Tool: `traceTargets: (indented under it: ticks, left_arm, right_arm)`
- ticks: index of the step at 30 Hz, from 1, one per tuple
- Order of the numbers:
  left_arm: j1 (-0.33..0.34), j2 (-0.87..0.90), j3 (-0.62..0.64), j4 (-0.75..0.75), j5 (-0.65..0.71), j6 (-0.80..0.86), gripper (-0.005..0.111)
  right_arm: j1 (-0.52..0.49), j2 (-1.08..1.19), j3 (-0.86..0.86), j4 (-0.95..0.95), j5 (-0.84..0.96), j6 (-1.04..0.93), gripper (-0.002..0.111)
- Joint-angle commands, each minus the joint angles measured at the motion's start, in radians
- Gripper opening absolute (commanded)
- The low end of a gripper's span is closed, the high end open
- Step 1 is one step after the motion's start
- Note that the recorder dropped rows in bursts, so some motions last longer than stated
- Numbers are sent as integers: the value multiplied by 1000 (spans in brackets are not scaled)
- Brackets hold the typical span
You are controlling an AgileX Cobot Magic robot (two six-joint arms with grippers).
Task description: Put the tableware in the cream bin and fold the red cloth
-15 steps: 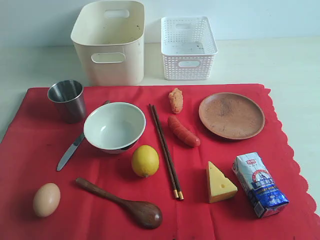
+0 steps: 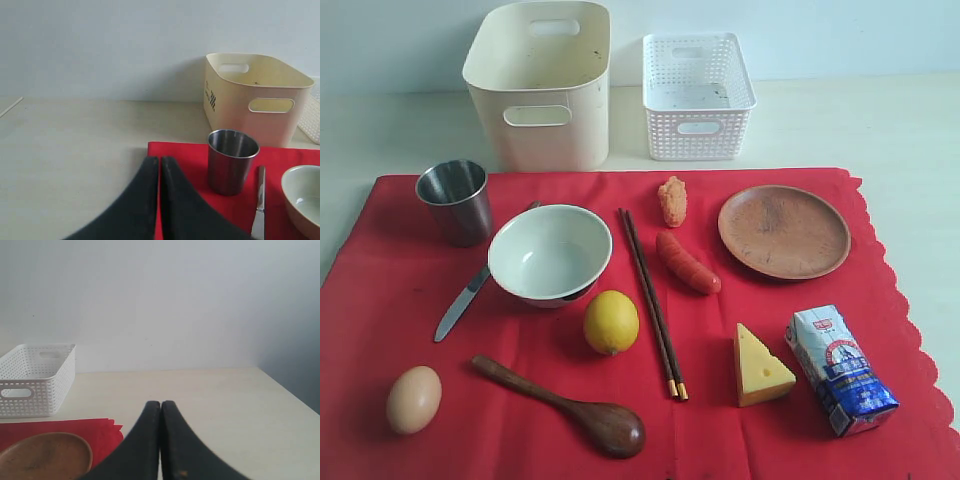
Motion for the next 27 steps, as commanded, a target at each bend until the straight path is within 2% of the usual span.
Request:
traceTargets:
  ticks: [1,8,22,27]
  left_arm:
    - [3,-7,-1,-6,0,0,4]
    - [3,-7,-1,-6,0,0,4]
    - [3,-7,-1,-6,0,0,4]
    - [3,-7,-1,-6,0,0,4]
  right_arm:
    - [-6,-6,5,-1,-8,-3,0]
    - [-6,-6,5,-1,-33,-3,0]
    - [-6,-6,5,-1,-203,4,0]
    - [-6,-6,5,-1,-201,305,0]
